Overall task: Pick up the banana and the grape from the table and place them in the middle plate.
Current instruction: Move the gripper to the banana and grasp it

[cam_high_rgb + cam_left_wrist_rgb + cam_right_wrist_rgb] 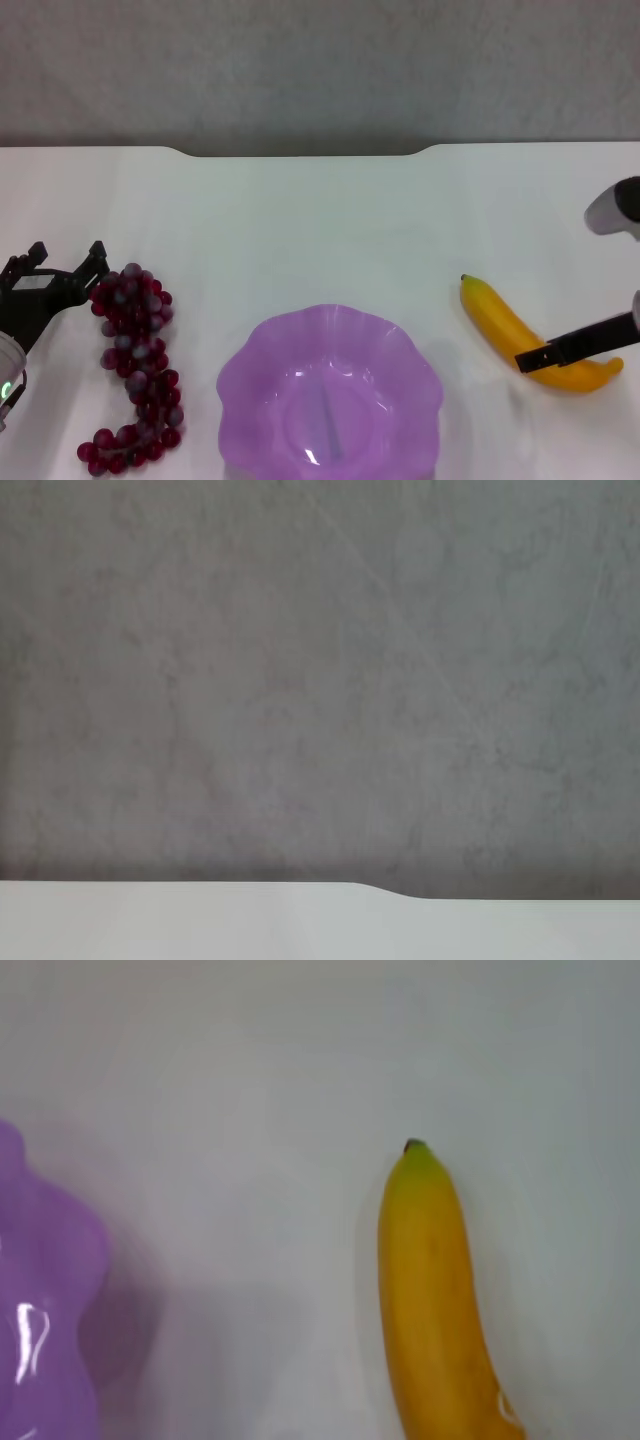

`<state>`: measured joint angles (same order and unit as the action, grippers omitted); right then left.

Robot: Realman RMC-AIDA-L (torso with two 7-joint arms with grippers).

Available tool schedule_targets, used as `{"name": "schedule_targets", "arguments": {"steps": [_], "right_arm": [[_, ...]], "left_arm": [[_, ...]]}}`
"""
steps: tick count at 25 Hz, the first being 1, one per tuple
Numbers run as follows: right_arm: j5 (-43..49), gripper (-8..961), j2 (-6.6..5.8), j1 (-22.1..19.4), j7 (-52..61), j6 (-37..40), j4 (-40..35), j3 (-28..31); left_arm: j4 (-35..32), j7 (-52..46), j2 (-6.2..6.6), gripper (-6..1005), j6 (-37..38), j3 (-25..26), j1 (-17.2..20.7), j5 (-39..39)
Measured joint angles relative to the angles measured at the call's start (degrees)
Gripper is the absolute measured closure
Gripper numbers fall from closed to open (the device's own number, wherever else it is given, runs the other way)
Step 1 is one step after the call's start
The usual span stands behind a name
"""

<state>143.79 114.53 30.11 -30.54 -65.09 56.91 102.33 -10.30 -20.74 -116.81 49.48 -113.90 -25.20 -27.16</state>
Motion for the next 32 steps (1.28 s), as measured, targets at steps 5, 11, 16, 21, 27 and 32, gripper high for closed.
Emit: {"name": "schedule_targets", "arguments": {"steps": [5,11,16,21,27,32], "right_arm": [[0.21,78,-0.04,2.25,-1.78,2.74,-4.47,0.33],[0.29,78,-0.03,3.34,-4.13,4.99,-5.47,0.36],[1.34,78,-0.09,3.97,-5.75,6.20,-7.13,0.28],[1.18,78,0.10,4.06,-7.69,9.35,-9.23,-0.33],[0.13,77,0.34,4.22,-8.34,12.19,-10.31,-2.33],[-2.86,77,0.32,4.68,-8.46,14.19,-11.52,-6.86]], "left_arm": [[0.03,0.00,0.01,161,0.00,0.00,0.07,-0.76],[0.03,0.50,-0.04,162,0.00,0.00,-0.01,-0.79],[-0.24,0.75,-0.15,162,0.08,0.00,-0.06,-0.79],[-0.28,0.78,-0.21,163,0.19,0.00,0.08,-0.79],[-0.17,0.79,-0.26,163,0.18,0.00,0.01,-0.79],[-0.09,0.85,-0.27,164,0.05,0.00,-0.16,-0.79]]}}
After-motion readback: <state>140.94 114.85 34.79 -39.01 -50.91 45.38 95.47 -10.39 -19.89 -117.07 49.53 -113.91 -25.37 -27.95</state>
